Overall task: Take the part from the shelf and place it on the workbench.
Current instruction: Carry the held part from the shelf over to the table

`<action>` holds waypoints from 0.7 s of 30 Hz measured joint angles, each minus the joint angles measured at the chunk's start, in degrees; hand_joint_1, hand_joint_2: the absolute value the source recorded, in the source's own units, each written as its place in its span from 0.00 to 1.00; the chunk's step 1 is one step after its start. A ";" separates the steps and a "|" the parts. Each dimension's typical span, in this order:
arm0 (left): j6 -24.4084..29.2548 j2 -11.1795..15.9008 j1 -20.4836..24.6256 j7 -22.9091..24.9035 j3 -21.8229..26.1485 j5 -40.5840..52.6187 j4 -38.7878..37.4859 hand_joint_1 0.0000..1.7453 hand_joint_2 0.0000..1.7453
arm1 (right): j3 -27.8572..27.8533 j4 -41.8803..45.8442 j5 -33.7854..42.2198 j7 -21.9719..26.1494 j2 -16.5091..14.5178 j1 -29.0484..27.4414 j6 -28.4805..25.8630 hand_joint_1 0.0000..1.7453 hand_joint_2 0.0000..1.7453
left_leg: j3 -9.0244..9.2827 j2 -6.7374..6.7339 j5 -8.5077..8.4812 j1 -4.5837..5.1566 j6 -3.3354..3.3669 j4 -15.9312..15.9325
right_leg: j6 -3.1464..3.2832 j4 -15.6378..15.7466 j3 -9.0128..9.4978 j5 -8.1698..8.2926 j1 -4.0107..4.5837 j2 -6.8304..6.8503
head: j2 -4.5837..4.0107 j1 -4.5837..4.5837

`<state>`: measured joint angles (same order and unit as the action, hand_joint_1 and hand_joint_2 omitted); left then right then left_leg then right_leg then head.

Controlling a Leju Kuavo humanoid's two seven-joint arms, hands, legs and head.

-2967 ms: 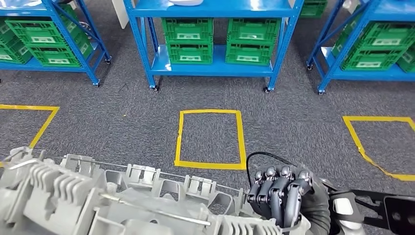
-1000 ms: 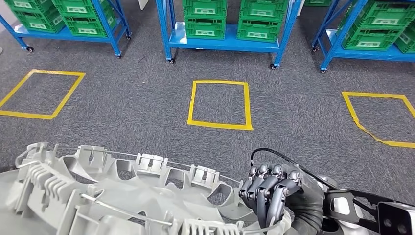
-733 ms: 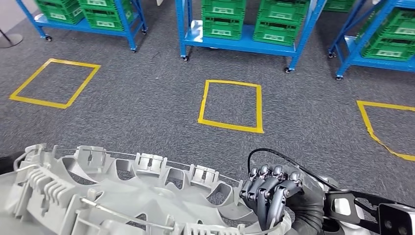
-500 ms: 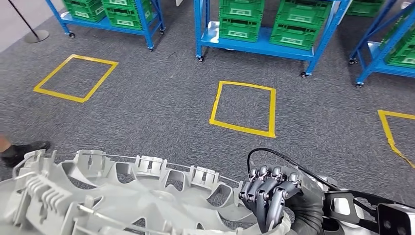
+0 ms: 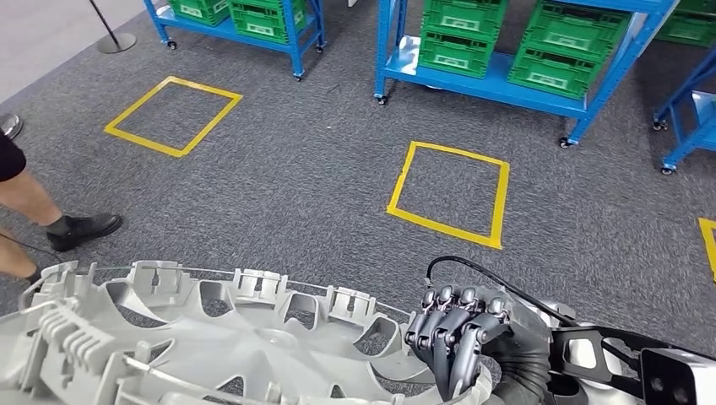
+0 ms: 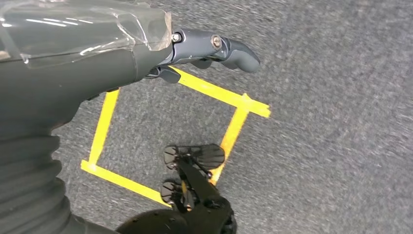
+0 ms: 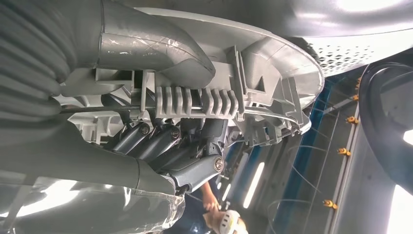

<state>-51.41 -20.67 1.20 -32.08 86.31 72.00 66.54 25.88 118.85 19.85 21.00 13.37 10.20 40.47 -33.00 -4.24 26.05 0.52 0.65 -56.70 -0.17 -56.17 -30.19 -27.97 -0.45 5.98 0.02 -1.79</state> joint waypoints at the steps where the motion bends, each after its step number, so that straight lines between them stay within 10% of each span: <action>1: 0.00 -0.01 -0.10 0.05 0.02 0.00 -0.03 0.00 1.00 | 0.01 -0.01 -0.02 0.03 0.02 -0.07 -0.06 0.97 1.00 | -0.13 0.71 -0.13 0.05 0.24 0.09 | -0.27 0.12 0.11 -0.03 0.07 0.57 | 0.00 -0.02; 3: -0.01 -0.04 -0.31 0.19 0.02 0.01 -0.06 0.00 1.00 | 0.01 -0.04 -0.07 0.11 0.09 -0.23 -0.11 0.97 1.00 | 0.35 2.10 -0.64 -0.32 0.89 0.80 | -0.69 -0.39 0.04 -0.60 -0.02 0.28 | -0.01 0.07; 7: -0.15 -0.08 -0.22 0.47 0.00 0.03 -0.14 0.00 1.00 | -0.03 -0.18 -0.04 0.45 0.43 -0.74 -0.14 0.97 1.00 | 0.72 4.59 -1.43 -0.64 1.77 1.54 | -0.02 -10.80 -4.66 -5.67 -0.20 -5.04 | 0.00 0.60; 17: -0.19 -0.18 -0.31 0.54 0.00 0.10 -0.19 0.00 1.00 | 0.02 -0.26 -0.09 0.85 0.60 -1.25 -0.14 0.97 1.00 | 0.51 6.10 -1.49 -0.60 1.84 1.50 | 0.00 -18.67 -8.69 -8.17 -0.20 -5.71 | 0.00 0.65; 18: -0.37 -0.17 -0.35 0.47 0.00 0.11 -0.19 0.00 1.00 | 0.03 -0.29 -0.15 1.00 0.66 -1.39 -0.14 0.97 1.00 | 0.54 6.77 -1.50 -0.61 1.84 1.47 | -0.36 -18.54 -8.77 -7.70 -0.25 -5.75 | 0.00 0.66; 21: -1.92 -0.09 -0.74 0.27 0.01 -1.40 0.19 0.00 1.00 | 0.01 -0.78 -0.85 3.51 0.93 -2.00 0.36 0.97 1.00 | -0.78 10.33 -0.69 -0.53 0.55 -0.65 | -0.89 -5.25 -3.53 -1.04 -0.95 -8.34 | 0.00 0.61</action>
<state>-53.32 -20.76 0.46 -31.80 86.32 70.59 66.73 25.89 118.07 19.01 24.51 14.29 8.21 40.83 -33.78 6.10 25.36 -0.01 1.20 -57.36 -1.06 -61.42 -33.73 -29.01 -1.39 -2.36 0.02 -1.18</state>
